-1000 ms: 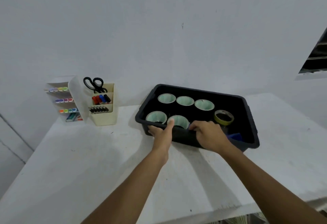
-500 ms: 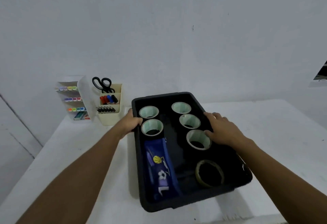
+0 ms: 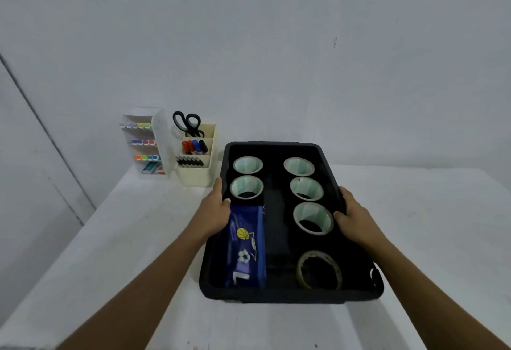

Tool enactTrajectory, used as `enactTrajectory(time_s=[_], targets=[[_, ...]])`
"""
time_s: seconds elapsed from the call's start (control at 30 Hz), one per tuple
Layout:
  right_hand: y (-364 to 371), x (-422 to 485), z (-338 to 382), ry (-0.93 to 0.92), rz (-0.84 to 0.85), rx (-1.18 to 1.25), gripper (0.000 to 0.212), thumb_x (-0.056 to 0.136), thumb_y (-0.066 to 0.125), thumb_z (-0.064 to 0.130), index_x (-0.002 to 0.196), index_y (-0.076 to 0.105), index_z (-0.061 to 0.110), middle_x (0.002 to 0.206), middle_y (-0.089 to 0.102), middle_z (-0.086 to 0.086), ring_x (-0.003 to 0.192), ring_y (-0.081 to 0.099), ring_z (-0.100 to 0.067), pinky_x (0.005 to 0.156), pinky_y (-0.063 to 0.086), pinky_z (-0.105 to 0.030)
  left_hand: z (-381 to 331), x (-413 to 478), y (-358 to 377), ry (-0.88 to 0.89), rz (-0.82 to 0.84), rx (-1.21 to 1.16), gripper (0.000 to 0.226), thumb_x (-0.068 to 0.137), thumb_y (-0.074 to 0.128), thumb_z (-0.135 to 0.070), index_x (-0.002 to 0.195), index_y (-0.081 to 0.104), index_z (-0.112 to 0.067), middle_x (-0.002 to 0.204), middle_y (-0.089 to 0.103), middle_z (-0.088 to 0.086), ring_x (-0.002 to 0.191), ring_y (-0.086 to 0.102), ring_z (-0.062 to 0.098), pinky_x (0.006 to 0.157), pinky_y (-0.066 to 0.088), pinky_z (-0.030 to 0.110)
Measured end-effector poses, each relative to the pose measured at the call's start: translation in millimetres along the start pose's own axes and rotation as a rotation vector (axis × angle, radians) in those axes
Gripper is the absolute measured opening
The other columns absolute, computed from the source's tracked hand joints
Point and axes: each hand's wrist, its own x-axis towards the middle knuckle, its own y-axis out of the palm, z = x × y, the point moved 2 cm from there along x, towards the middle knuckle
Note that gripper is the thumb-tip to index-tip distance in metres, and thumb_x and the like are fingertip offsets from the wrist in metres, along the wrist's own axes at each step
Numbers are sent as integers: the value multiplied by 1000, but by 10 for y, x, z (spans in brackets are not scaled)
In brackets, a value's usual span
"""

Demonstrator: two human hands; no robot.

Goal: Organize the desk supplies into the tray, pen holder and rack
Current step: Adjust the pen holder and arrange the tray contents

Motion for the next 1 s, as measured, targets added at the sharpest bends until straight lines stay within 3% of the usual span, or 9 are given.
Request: enactTrajectory(time_s=[0.07,0.3,0.5,0.67,0.73,0.8,0.87,0.93,1.0], targets=[[11,72,20,6,-8,-7,52,91,45,3,139,36,22,108,56,-3,91,53,-24,79,39,-31,-2,77,-17,-2,-13,-2,61,103,38,-18,155,5,-19,154,32,15,134,41,28,98,32,25],[68,312,56,35,-21,-47,54,90,44,4,141,34,20,115,60,-13,90,53,-28,79,42,-33,-15,324,-91,8,-34,45,61,102,40,-17,155,10,-20,149,38,21,130,45,34,101,36,31],[101,401,20,56,-71,-67,52,88,44,6,137,38,21,109,61,-12,89,54,-30,78,43,-36,-59,468,-120,20,-2,91,63,102,40,-16,155,7,-22,127,56,24,86,58,23,82,46,33],[75,393,40,66,-95,-99,46,84,47,8,130,44,18,106,61,-12,91,56,-32,79,47,-38,-117,442,-112,18,-5,92,62,101,39,-17,155,9,-20,151,36,18,125,48,30,97,38,31],[66,386,83,39,-110,-220,46,82,50,11,127,45,16,117,56,-14,102,55,-35,84,48,-43,-127,408,-109,18,-10,139,62,101,39,-19,155,8,-16,153,32,19,134,40,33,105,35,35],[79,344,140,-69,-205,-499,56,82,55,14,136,41,17,137,43,-14,119,46,-37,93,43,-49,-112,364,-95,33,23,218,66,101,40,-19,155,3,-13,155,27,20,138,34,34,110,31,39],[142,260,320,-337,-301,-596,61,81,60,12,139,42,17,140,43,-11,122,45,-35,95,42,-48,-74,315,-71,35,68,259,69,100,41,-16,154,-2,-12,157,21,19,141,30,33,113,29,40],[304,156,569,-528,-139,-490,58,83,64,14,137,47,21,135,52,-4,116,53,-28,95,46,-40,-33,268,-66,15,51,232,70,98,40,-10,154,-2,-13,155,27,21,136,37,35,110,34,41],[607,79,747,-521,225,-519,62,84,70,27,140,45,25,134,53,-2,116,54,-21,97,44,-33,-27,237,-69,-14,24,190,69,97,38,-8,155,-1,-14,148,37,24,127,45,36,105,39,42]])
